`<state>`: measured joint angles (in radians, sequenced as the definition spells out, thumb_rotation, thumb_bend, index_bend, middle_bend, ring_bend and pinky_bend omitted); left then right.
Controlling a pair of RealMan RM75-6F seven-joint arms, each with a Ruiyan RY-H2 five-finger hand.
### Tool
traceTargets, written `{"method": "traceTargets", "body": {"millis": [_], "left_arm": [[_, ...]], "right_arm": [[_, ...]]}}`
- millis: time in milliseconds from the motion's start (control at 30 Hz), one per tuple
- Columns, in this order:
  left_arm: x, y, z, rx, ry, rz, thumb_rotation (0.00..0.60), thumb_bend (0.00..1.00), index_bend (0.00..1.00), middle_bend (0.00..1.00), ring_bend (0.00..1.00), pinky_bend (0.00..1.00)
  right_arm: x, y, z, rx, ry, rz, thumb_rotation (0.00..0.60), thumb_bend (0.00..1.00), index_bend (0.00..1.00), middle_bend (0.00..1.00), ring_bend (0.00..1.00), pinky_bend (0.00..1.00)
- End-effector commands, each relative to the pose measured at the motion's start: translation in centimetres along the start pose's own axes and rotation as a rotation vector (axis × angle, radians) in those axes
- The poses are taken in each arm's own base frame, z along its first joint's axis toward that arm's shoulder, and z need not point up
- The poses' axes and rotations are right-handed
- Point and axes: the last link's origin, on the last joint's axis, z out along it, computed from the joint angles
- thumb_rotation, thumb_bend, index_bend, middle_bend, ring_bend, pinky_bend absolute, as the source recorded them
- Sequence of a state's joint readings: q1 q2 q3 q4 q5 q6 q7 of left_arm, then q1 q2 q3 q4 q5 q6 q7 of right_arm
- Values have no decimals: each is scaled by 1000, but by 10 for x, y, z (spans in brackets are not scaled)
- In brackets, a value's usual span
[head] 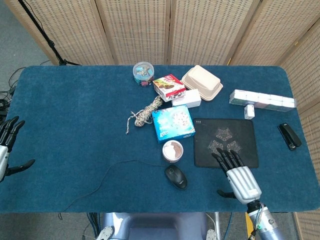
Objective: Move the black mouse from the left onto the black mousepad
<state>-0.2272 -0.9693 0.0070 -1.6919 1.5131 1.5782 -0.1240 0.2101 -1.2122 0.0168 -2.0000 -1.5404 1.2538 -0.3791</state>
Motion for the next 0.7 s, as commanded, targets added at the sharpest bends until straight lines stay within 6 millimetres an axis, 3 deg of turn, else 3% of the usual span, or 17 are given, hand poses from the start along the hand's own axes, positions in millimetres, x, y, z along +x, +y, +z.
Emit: {"method": "traceTargets", "body": {"millis": [33, 700], "left_arm": [[0, -2, 1, 5, -4, -2, 600, 105, 0, 0, 0, 0], [3, -7, 4, 22, 2, -23, 600, 105, 0, 0, 0, 0]], "right_arm": [[-22, -25, 14, 21, -22, 0, 600, 0, 0, 0, 0, 0], [-77, -79, 33, 25, -40, 78, 600, 0, 0, 0, 0, 0]]}}
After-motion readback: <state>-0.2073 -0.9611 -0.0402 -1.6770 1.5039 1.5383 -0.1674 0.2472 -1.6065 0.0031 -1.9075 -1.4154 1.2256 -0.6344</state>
